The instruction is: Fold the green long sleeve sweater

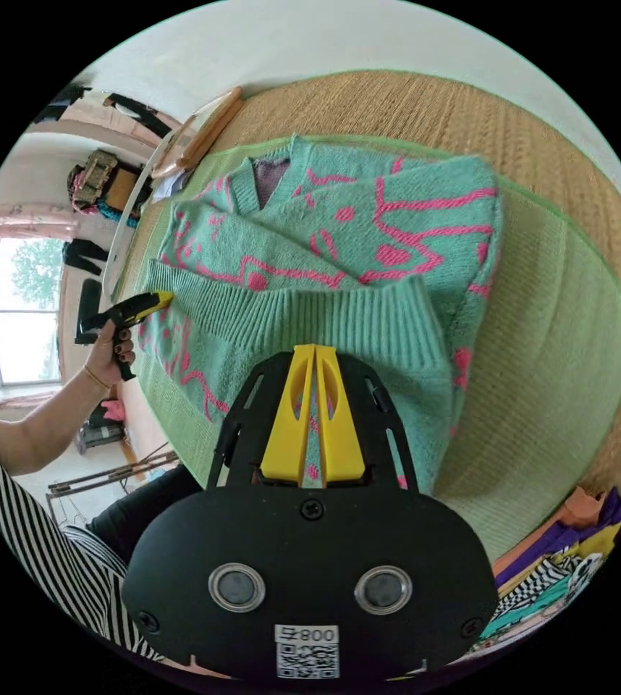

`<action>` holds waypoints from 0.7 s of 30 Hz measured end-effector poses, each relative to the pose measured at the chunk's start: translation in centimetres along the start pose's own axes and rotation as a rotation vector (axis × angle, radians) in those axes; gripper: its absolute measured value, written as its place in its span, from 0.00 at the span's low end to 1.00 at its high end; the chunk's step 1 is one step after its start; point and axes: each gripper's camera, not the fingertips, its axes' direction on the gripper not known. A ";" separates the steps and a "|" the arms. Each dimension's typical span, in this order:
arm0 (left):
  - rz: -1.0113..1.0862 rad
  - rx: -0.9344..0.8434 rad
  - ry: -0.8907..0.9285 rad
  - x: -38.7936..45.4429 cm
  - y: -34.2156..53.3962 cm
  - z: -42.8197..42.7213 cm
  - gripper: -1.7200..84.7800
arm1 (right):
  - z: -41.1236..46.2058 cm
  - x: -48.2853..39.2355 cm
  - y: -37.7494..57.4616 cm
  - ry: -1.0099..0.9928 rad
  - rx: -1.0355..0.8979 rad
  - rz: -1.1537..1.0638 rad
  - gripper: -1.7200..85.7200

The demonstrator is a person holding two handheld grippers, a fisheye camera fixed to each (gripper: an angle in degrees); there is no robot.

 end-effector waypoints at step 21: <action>0.030 0.005 0.000 -4.3 -1.5 -1.1 0.02 | -0.8 -9.4 -1.6 0.039 0.178 0.101 0.02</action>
